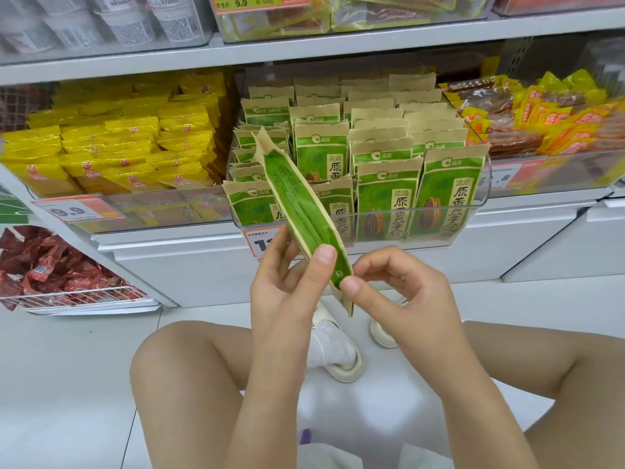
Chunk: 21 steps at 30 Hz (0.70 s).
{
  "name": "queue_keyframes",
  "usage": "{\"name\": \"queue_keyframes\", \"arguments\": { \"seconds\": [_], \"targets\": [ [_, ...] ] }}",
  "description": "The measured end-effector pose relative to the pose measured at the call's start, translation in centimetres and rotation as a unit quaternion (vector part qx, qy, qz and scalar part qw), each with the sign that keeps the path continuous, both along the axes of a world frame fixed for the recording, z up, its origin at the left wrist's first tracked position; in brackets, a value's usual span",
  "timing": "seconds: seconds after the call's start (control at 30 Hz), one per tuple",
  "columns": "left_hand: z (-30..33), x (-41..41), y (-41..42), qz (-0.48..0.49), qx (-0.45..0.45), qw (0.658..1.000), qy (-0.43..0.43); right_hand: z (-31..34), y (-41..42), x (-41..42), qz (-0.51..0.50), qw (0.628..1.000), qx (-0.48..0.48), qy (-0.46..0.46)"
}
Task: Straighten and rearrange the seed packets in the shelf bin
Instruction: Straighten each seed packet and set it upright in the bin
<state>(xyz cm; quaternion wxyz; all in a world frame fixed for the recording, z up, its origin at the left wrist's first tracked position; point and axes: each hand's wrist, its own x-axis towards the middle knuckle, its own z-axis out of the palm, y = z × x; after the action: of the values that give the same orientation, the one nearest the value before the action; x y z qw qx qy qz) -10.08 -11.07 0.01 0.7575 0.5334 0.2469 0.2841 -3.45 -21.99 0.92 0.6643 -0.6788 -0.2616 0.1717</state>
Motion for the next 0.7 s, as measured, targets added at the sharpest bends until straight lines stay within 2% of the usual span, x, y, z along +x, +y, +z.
{"name": "queue_keyframes", "arguments": {
  "seconds": [0.27, 0.47, 0.53, 0.63, 0.7],
  "targets": [
    [-0.3, 0.0, 0.0, -0.006, -0.014, 1.000, 0.006, 0.4, -0.2, -0.1, 0.004, 1.000, -0.011, -0.021],
    [-0.6, -0.2, 0.0, -0.041, -0.040, 0.998, -0.006, 0.3, -0.2, -0.1, 0.031, 0.999, 0.010, 0.001],
    [-0.4, -0.1, 0.0, -0.054, -0.067, 0.996, -0.011, 0.2, -0.1, -0.2, 0.023, 1.000, 0.011, -0.008],
    [0.1, -0.1, -0.3, -0.075, -0.139, 0.987, -0.039, -0.4, 0.3, -0.3, -0.012, 0.997, -0.014, -0.074],
    [0.5, -0.1, -0.5, -0.082, -0.183, 0.978, -0.059, -0.9, 0.4, -0.3, -0.007, 0.997, -0.024, -0.075]
  ]
}}
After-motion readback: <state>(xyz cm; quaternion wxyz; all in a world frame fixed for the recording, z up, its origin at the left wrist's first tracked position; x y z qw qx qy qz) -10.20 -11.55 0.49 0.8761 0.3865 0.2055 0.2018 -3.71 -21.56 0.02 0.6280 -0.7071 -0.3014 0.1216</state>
